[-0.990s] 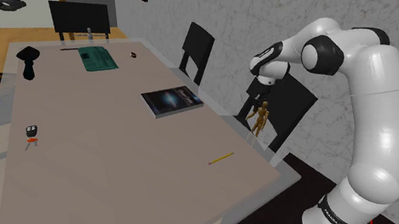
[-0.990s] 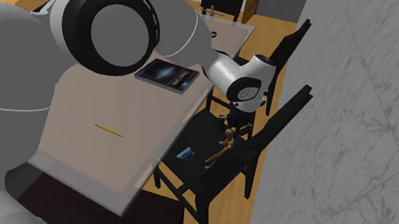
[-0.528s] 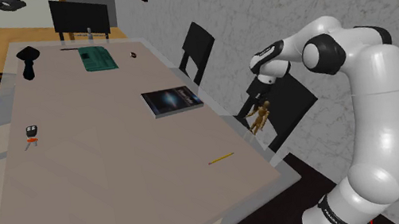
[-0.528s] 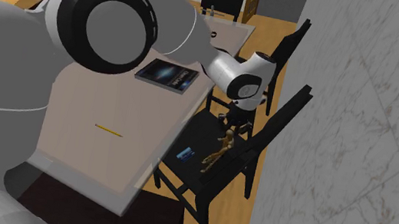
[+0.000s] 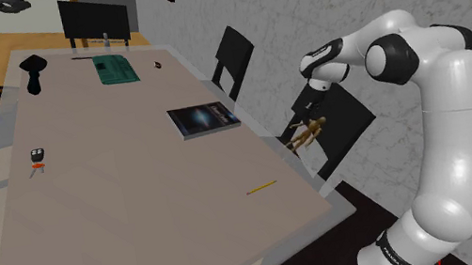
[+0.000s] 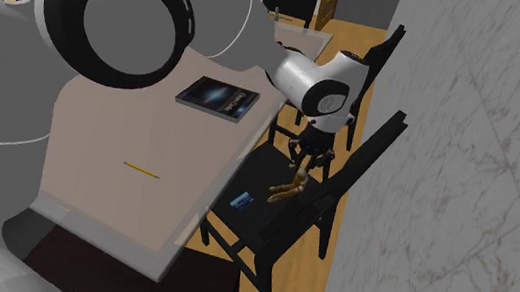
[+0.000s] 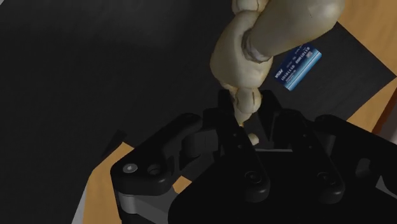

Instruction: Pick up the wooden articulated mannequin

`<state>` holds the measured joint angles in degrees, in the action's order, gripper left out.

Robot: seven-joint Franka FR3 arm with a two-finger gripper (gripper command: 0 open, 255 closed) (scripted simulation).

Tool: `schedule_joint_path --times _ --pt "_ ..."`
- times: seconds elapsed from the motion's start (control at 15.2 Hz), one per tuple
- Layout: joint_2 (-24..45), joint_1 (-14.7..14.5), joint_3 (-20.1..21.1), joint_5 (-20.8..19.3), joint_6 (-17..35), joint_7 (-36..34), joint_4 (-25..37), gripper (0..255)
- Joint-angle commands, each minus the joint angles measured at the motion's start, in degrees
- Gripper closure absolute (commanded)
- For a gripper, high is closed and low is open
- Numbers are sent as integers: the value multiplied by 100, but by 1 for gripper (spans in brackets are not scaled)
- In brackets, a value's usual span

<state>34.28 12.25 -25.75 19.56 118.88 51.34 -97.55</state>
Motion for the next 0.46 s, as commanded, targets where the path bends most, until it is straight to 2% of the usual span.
schedule_joint_path --times 0.0,0.4 --pt "-92 -25 -33 -48 -98 -38 12 255" --pt "-269 -59 -91 -141 -323 -99 76 255"
